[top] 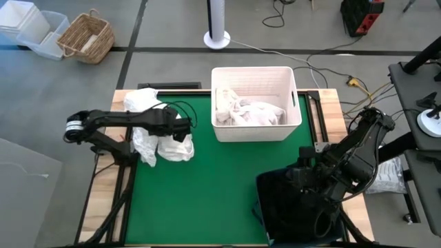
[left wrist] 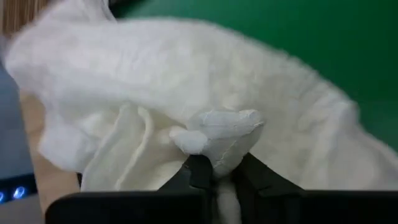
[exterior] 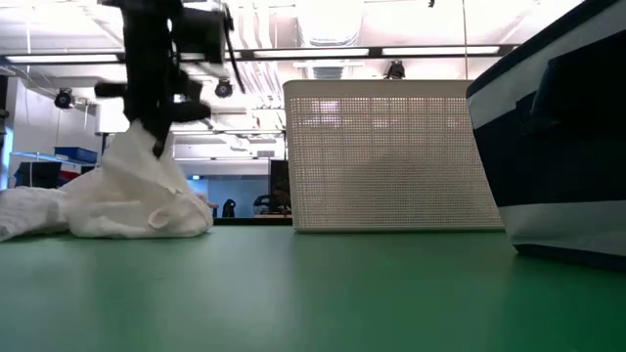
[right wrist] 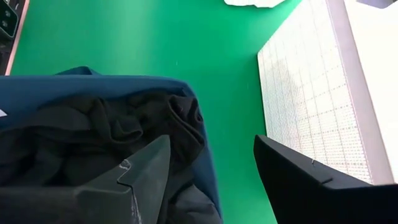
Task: Sort clothes
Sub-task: Put the white shirt into the white laundry bin
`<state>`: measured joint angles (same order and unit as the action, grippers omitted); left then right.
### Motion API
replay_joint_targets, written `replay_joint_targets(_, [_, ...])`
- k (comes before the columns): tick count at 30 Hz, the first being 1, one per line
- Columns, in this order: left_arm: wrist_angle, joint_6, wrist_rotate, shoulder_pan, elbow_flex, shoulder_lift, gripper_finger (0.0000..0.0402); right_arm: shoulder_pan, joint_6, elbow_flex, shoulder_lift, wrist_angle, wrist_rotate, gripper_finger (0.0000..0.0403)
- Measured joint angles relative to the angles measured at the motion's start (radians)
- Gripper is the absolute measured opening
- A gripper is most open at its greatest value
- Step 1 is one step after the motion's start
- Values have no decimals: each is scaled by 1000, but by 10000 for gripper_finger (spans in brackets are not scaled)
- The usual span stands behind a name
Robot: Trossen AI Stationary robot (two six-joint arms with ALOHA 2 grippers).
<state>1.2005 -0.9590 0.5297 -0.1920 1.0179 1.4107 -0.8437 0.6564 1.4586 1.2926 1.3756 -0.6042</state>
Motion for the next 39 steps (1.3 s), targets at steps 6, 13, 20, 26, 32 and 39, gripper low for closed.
replay_joint_targets(6, [145,-19,91,68,158,-76,7,0,-15,0,0,-5,-13,219])
replay_joint_targets(13, [189,72,161,143,386,-116,7,0,-28,2,0,-4,-77,221])
replay_joint_targets(20, [215,210,196,191,672,-85,7,15,-49,42,-1,-7,-106,221])
replay_joint_targets(26, [239,327,211,204,921,-12,6,43,-103,60,-1,-40,-123,219])
replay_joint_targets(32, [247,449,214,205,1190,79,6,58,-130,60,-1,-52,-123,219])
replay_joint_targets(39, [93,600,185,205,1285,102,6,57,-132,60,-1,-59,-124,215])
